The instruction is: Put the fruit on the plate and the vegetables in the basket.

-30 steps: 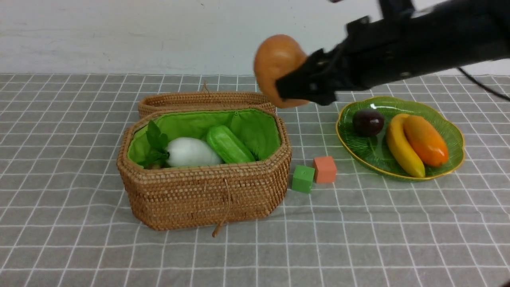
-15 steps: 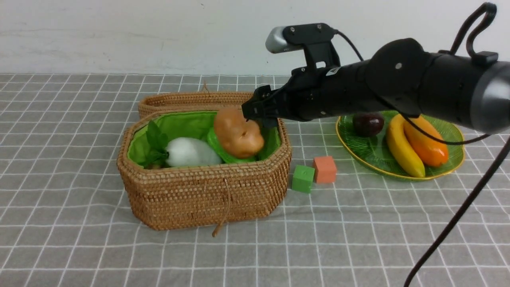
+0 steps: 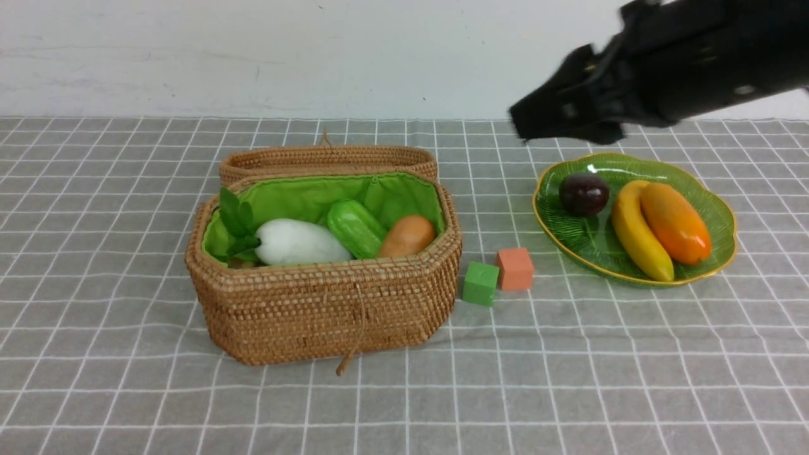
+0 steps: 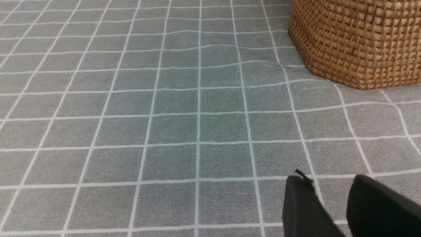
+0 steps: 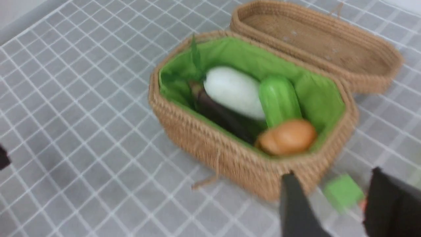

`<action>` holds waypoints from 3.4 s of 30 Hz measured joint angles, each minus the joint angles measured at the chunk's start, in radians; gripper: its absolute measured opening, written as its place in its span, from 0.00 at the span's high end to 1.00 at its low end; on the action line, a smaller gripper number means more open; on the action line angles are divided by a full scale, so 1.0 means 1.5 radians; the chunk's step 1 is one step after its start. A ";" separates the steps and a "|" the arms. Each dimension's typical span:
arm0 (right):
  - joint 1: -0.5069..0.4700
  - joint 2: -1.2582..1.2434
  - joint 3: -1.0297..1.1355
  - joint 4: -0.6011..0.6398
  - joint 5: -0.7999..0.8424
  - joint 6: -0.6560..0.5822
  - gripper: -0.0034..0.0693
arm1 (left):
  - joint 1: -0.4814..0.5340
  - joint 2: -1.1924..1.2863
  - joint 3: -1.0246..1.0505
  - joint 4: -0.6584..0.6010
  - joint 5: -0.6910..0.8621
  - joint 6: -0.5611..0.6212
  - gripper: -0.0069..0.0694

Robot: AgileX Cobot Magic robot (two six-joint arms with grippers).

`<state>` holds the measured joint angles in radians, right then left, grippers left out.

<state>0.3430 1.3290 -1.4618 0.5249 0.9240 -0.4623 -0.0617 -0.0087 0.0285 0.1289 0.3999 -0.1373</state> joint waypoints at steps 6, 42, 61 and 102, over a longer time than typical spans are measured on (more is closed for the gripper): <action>-0.021 -0.129 0.000 -0.178 0.170 0.174 0.92 | 0.000 0.000 0.000 0.000 0.000 0.000 0.62; -0.270 -0.560 0.269 -0.308 0.043 0.274 0.96 | 0.000 0.000 0.000 0.000 0.000 0.000 0.60; -0.275 -0.893 0.988 -0.374 -0.388 0.274 0.96 | 0.000 0.000 0.000 0.000 -0.001 0.000 0.60; -0.275 -0.893 0.988 -0.342 -0.365 0.274 0.93 | 0.000 0.000 0.000 0.000 -0.002 0.000 0.60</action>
<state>-0.0690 -0.0107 0.0197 0.0116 0.3766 -0.0507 -0.0617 -0.0087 0.0285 0.1289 0.3976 -0.1373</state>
